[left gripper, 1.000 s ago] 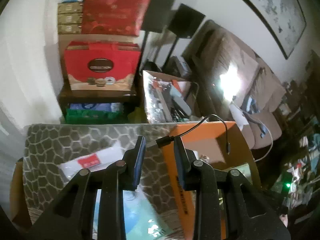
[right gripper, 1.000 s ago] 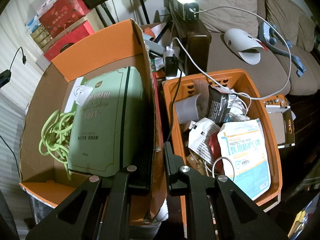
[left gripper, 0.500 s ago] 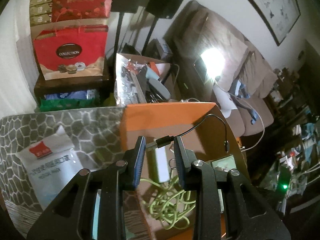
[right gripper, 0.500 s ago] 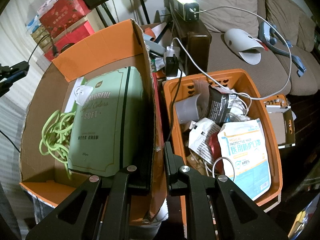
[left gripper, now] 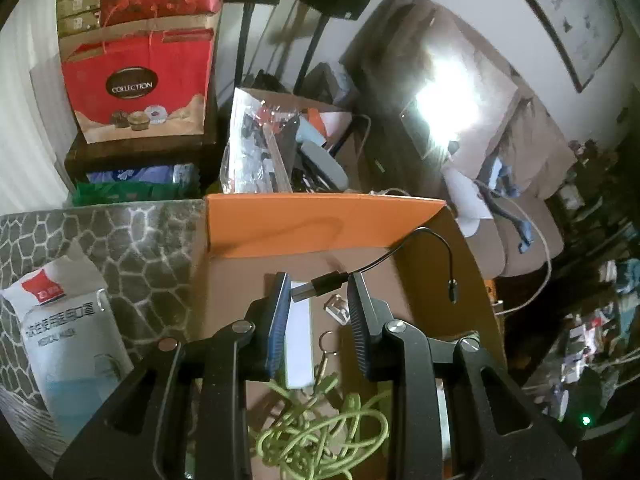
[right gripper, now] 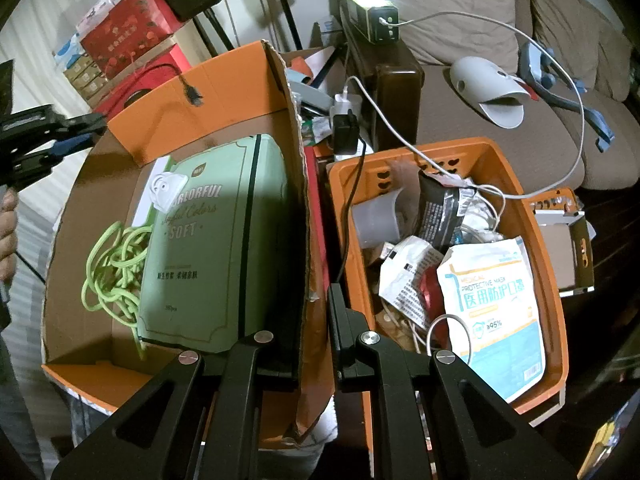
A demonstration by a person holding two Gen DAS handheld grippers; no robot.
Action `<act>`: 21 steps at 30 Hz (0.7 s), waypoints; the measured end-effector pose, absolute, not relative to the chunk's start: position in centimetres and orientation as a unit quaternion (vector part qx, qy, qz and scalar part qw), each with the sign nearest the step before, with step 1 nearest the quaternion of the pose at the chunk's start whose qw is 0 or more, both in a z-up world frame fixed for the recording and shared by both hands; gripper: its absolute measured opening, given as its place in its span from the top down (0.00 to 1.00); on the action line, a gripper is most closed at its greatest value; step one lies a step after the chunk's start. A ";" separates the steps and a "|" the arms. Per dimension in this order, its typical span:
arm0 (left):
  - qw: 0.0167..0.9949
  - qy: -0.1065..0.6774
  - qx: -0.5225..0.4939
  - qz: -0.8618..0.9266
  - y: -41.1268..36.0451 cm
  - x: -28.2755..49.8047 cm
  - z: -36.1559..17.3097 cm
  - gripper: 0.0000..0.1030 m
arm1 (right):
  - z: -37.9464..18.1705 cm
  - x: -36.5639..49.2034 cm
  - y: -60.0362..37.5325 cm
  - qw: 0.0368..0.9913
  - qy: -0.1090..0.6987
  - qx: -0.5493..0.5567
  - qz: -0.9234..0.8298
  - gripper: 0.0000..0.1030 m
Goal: Organize objects
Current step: 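Carry the black cable with the left gripper over the orange box, then open the left gripper to drop the black cable into the box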
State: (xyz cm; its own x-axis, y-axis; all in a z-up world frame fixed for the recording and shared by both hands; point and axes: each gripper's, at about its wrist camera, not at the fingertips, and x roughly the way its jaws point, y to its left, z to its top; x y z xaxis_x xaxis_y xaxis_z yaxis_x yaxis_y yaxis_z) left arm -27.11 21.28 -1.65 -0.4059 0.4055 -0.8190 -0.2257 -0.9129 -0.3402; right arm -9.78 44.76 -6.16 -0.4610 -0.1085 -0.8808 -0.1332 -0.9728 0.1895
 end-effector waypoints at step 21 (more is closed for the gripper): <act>0.130 -0.053 -0.560 0.816 24.4 -29.0 -7.8 0.74 | -6.2 -9.8 44.7 0.008 0.111 -0.521 0.846 0.89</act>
